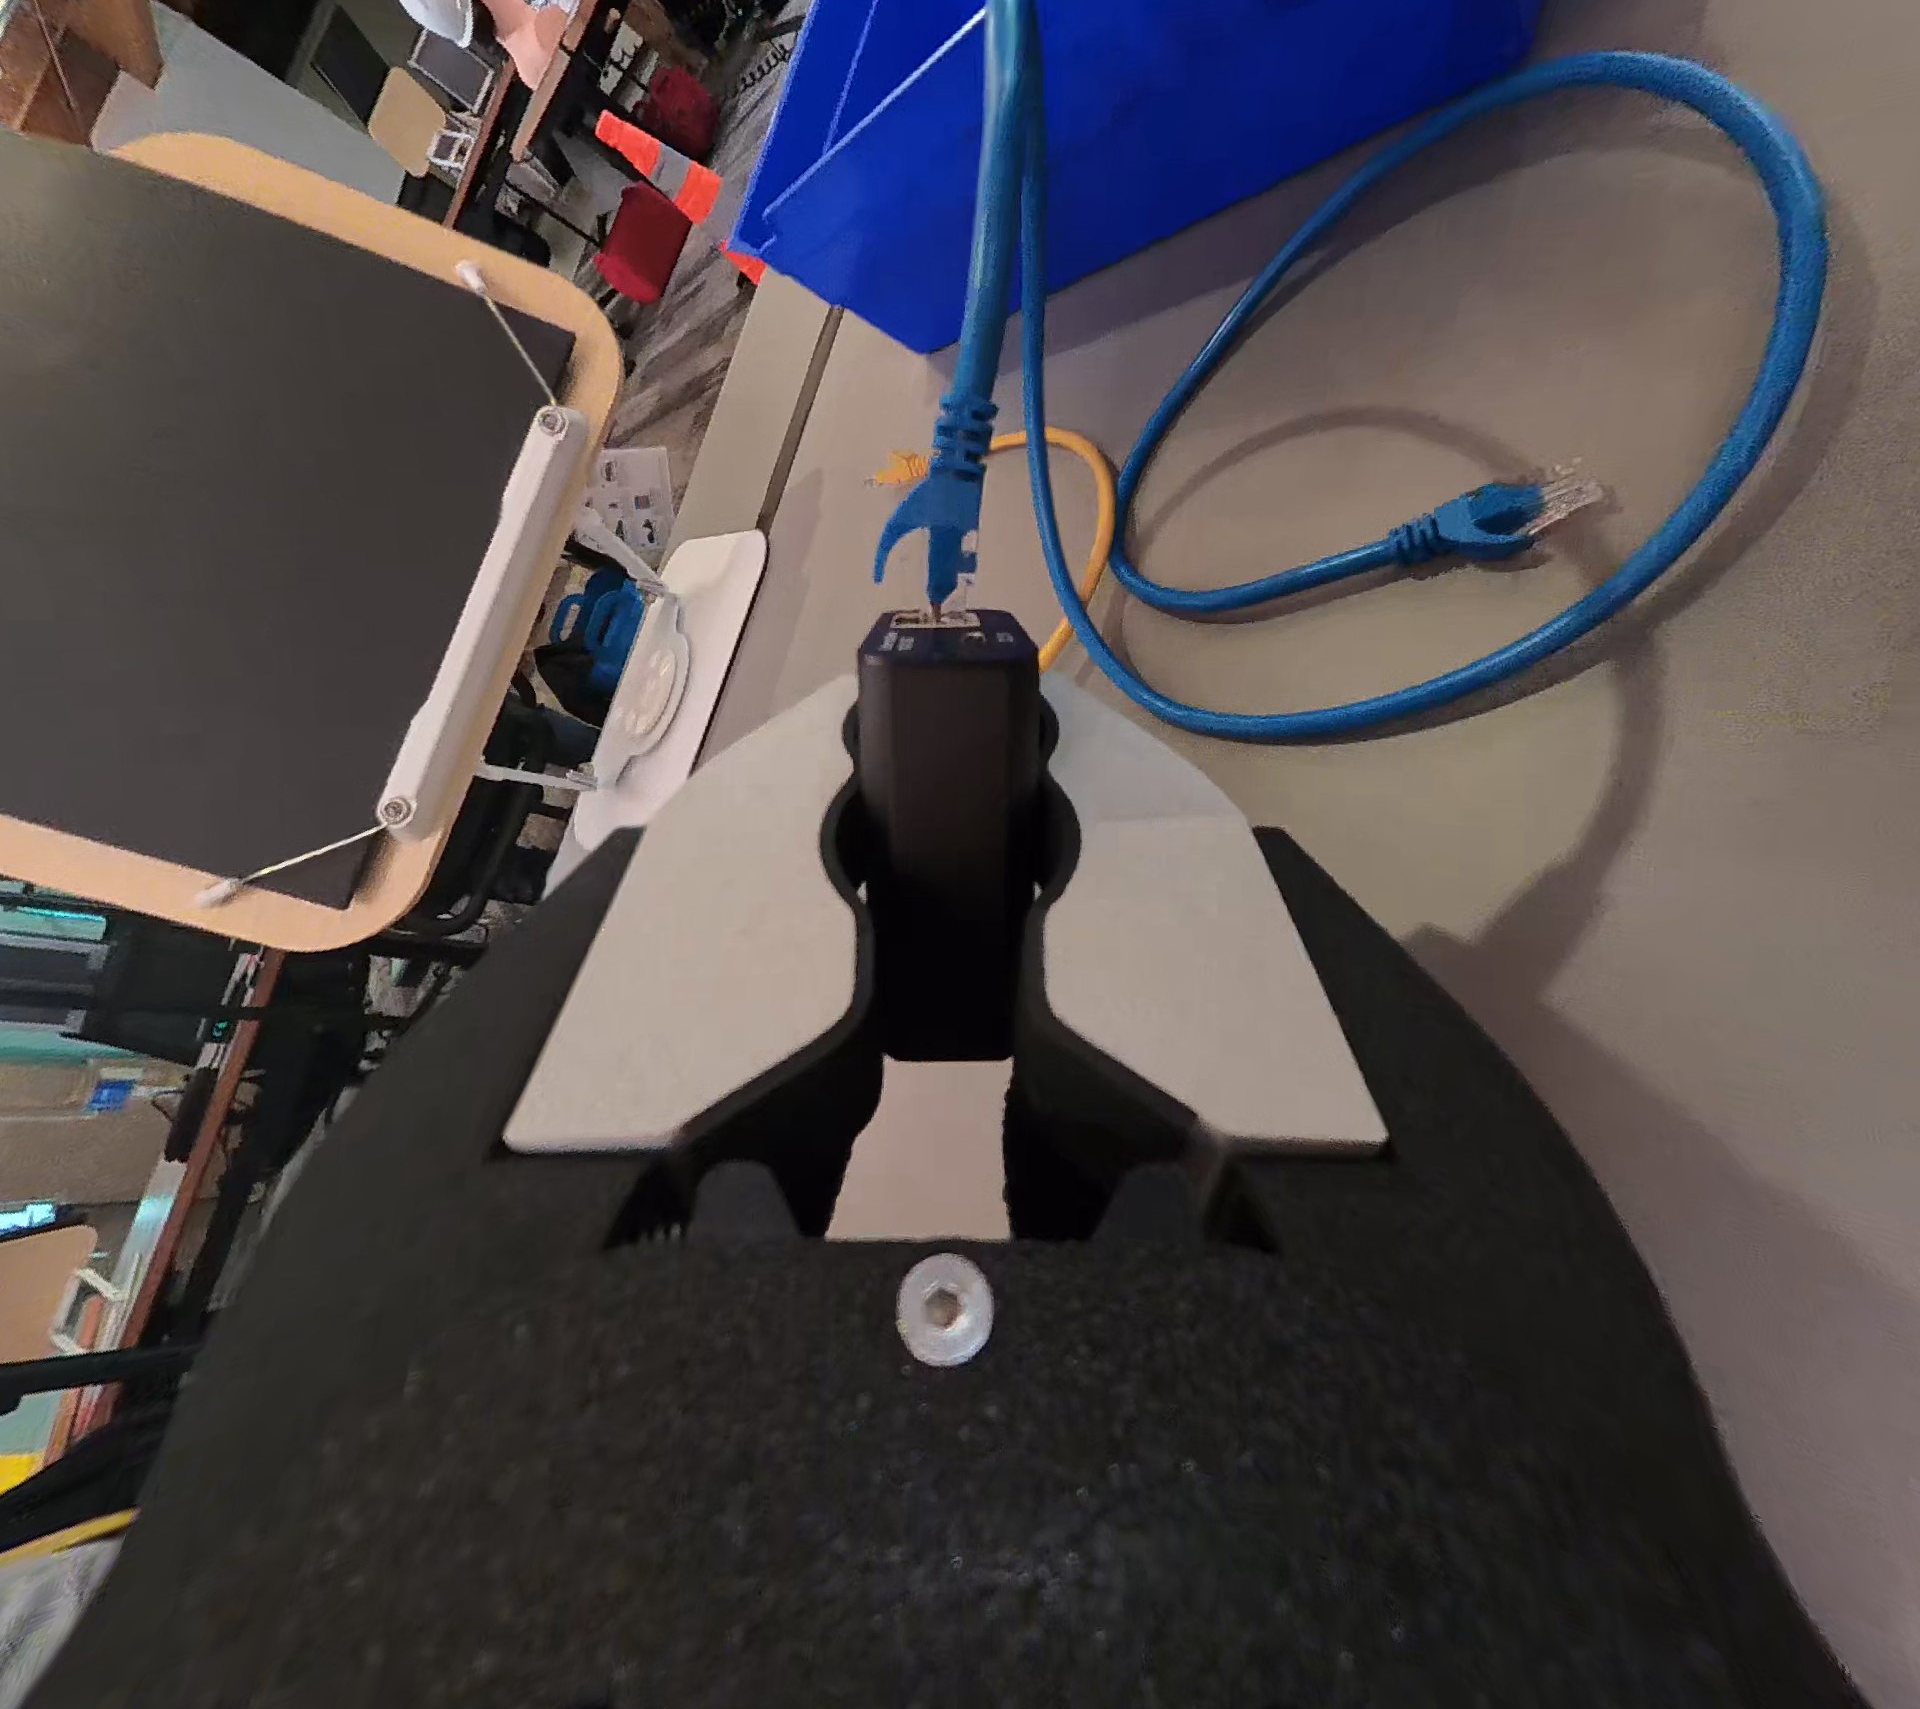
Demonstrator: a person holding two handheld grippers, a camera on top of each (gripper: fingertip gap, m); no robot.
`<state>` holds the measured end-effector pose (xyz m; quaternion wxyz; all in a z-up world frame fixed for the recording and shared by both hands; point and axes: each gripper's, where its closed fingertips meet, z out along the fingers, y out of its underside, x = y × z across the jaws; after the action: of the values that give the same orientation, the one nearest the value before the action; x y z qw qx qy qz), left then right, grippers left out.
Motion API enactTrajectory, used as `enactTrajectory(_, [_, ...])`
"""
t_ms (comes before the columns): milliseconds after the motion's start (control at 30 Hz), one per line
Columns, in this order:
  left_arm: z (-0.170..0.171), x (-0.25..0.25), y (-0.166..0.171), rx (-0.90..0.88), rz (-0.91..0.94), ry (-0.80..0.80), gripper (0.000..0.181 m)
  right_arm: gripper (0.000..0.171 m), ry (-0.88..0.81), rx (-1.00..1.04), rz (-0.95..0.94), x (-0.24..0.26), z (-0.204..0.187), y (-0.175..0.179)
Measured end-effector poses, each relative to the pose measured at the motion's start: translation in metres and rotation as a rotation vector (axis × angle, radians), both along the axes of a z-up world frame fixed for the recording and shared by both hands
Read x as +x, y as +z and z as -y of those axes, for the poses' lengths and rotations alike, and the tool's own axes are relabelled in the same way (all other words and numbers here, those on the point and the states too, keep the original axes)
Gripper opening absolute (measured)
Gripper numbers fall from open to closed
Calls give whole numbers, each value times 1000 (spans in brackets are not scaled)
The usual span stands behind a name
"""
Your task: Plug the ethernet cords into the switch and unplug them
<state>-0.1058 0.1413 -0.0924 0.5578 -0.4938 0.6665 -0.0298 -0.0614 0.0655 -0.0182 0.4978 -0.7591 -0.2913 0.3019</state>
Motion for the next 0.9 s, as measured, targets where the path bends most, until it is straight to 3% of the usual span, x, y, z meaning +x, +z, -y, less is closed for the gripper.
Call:
enactTrajectory(33, [-2,-1,1,-6,12,8,25,12,-14,-81,32,0,2,-17])
enactTrajectory(100, [-3,-3,5,-26,40,18,26,29,-6,-201,-5,-6,2,-48])
enactTrajectory(233, [2,-2,8,-1,48,2,26,29,-23,-197,-345,-20,-20,-36])
enactTrajectory(400, [3,-5,15,-6,77,12,26,19,-69,-109,-300,-20,-41,-32])
enactTrajectory(467, [3,-6,18,-10,94,12,26,29,-92,-106,-260,-19,-48,-38])
enactTrajectory(733, [2,-6,16,43,67,16,26,10,14,-142,-321,-31,-47,-28])
enactTrajectory(900, [3,-8,12,107,24,11,25,7,49,-144,-216,-32,-43,-34])
